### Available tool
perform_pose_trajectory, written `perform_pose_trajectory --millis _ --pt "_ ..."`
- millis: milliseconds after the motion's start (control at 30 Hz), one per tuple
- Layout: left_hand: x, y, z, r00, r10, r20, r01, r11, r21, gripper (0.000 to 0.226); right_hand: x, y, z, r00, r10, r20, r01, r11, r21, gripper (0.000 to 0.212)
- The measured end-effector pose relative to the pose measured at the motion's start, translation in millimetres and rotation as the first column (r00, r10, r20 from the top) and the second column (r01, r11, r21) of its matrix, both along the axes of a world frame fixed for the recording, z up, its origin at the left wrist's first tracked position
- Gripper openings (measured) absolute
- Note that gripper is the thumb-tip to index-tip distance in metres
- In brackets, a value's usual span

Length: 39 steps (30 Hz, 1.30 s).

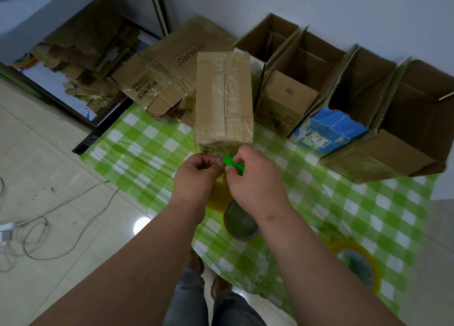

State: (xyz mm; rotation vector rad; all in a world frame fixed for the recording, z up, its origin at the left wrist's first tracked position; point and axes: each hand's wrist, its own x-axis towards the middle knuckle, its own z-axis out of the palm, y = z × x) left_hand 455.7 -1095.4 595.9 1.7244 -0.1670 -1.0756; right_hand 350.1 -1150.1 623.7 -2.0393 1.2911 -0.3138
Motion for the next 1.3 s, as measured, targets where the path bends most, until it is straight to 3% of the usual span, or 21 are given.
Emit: perform_pose_trajectory --millis 400,500,567,900,1167,1300 --pt "6.5 -0.9 2.2 0.997 -0.051 0.058 0.049 0.998 0.024 0.019 -21.5 -10.2 0.4 0.999 -0.039 -0.024 0.039 0.999 0.018 0.01" --pt "7.5 -2.5 4.6 0.992 -0.078 0.1 0.077 0.997 0.014 0.02 -20.9 -10.5 4.6 0.998 -0.004 -0.061 0.005 1.0 0.007 0.035" --pt "7.2 -3.8 6.3 0.989 -0.09 0.121 0.089 0.996 0.013 0.02 -20.2 -11.6 7.9 0.998 -0.001 -0.067 0.002 1.0 0.021 0.039" --pt "2.1 -8.6 11.2 0.964 -0.206 0.168 0.204 0.979 0.032 0.034 -24.4 -21.1 8.8 0.995 0.014 -0.103 -0.003 0.994 0.105 0.036" --pt "7.2 -14.9 9.9 0.954 -0.252 0.165 0.252 0.968 0.02 0.034 -27.3 -27.7 6.8 0.996 -0.002 -0.092 0.01 0.997 0.08 0.03" --pt "7.3 -15.9 9.0 0.918 -0.298 0.263 0.284 0.955 0.09 0.033 -28.2 -30.4 5.2 0.995 0.009 -0.099 -0.001 0.996 0.084 0.03"
